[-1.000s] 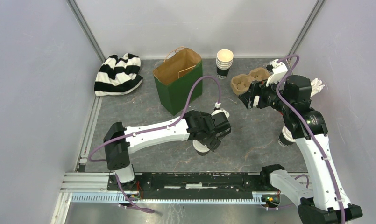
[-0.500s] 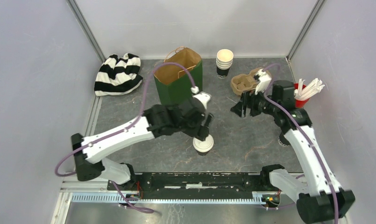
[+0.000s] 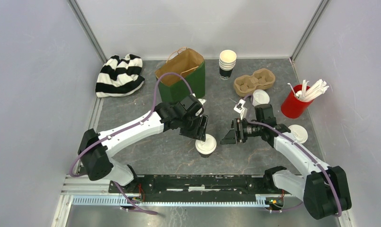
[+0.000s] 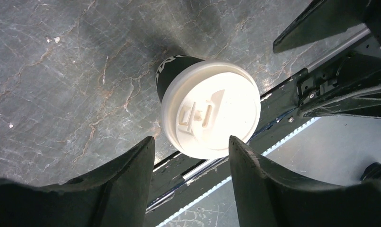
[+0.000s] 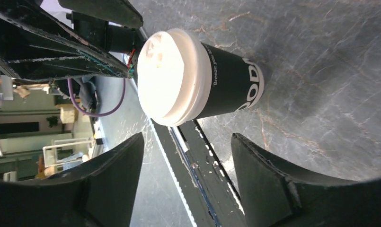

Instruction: Pack the takeout coffee

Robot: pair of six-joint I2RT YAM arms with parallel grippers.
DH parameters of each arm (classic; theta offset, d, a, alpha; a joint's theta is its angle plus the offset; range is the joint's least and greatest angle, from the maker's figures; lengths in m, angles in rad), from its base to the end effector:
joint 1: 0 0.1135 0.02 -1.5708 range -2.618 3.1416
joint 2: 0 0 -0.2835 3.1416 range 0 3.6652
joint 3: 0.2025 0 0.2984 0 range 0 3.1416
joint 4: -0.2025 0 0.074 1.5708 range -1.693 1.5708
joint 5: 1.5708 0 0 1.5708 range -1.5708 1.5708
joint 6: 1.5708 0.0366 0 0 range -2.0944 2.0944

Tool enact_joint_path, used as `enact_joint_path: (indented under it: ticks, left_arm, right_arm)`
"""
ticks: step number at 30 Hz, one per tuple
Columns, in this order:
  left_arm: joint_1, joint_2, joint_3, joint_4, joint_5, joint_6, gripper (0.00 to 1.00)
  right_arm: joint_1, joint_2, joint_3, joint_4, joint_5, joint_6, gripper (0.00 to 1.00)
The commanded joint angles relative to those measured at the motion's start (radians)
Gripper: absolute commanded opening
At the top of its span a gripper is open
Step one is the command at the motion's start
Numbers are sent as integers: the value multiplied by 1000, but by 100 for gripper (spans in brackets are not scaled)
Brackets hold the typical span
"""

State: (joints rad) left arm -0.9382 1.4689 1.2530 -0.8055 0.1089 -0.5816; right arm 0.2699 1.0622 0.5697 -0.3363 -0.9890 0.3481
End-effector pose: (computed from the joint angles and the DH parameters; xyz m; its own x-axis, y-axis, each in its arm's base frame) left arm 0.2021 -0.2823 0.2974 -0.8802 0.2770 -0.3854 0.4209 0.8307 -0.3643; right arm 0.2150 0.0912 0.2064 -0.9034 -0.0554 -0.4252 -0.4069 0.4234 0.8094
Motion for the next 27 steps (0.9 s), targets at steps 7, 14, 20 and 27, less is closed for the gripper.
enact_joint_path:
  ticks: [7, 14, 20, 27]
  left_arm:
    - [-1, 36, -10, 33, 36, 86, 57]
    - [-3, 43, -41, 37, 26, 60, 52]
    - [-20, 42, -70, 59, 7, 42, 50]
    - [-39, 36, -112, 65, -40, 17, 49]
  right_arm:
    - [75, 33, -91, 266, -49, 149, 73]
    - [110, 74, -67, 300, -1, 188, 74]
    - [133, 150, -26, 208, 38, 87, 67]
    - [133, 201, -1, 57, 103, -74, 65]
